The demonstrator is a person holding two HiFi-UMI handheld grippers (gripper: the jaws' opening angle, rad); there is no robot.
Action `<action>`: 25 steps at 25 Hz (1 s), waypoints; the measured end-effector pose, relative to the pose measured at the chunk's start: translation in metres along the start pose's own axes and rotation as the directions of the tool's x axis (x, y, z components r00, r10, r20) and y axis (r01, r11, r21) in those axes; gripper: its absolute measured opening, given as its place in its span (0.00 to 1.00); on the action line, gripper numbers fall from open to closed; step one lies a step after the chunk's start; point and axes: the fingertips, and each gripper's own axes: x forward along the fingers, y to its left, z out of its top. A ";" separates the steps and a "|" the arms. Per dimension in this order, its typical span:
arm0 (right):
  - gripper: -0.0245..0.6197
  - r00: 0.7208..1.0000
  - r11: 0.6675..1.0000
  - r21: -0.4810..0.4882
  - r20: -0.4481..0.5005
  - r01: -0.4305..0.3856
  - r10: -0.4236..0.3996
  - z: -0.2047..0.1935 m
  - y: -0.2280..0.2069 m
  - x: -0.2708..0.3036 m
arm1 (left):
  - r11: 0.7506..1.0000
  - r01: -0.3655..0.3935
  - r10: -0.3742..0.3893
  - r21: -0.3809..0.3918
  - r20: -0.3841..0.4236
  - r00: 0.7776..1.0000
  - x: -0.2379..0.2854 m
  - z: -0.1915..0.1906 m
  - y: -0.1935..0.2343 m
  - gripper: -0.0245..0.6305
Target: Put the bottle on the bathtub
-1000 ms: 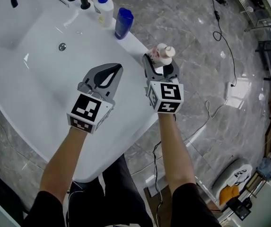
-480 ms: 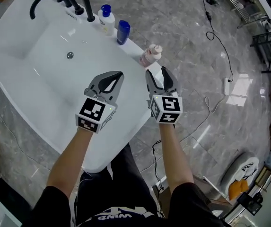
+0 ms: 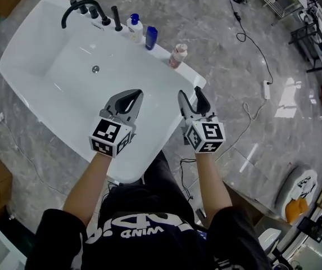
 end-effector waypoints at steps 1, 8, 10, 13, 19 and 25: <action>0.42 1.000 1.000 -0.001 0.003 -0.007 0.007 0.003 0.010 -0.012 | 1.000 0.003 -0.003 -0.005 0.001 1.000 -0.014 0.001 -0.004 0.05; 0.39 0.996 0.997 -0.007 0.045 -0.077 0.077 0.023 0.075 -0.086 | 0.998 0.067 -0.067 -0.018 0.001 0.998 -0.086 0.005 -0.037 0.05; 0.38 0.994 0.996 -0.020 0.053 -0.092 0.093 0.026 0.091 -0.101 | 0.997 0.074 -0.074 -0.027 0.016 0.997 -0.104 0.008 -0.043 0.05; 0.34 0.995 0.995 -0.044 0.043 -0.091 0.093 0.026 0.108 -0.123 | 0.997 0.072 -0.071 -0.024 0.042 0.997 -0.132 0.012 -0.047 0.05; 0.30 0.993 0.995 -0.006 0.066 -0.096 0.097 0.028 0.130 -0.157 | 0.999 0.039 -0.037 -0.029 0.057 0.998 -0.175 0.008 -0.043 0.05; 0.26 0.989 0.994 0.008 0.105 -0.107 0.106 0.008 0.147 -0.179 | 0.999 0.016 -0.018 0.028 0.089 0.996 -0.192 -0.008 -0.046 0.05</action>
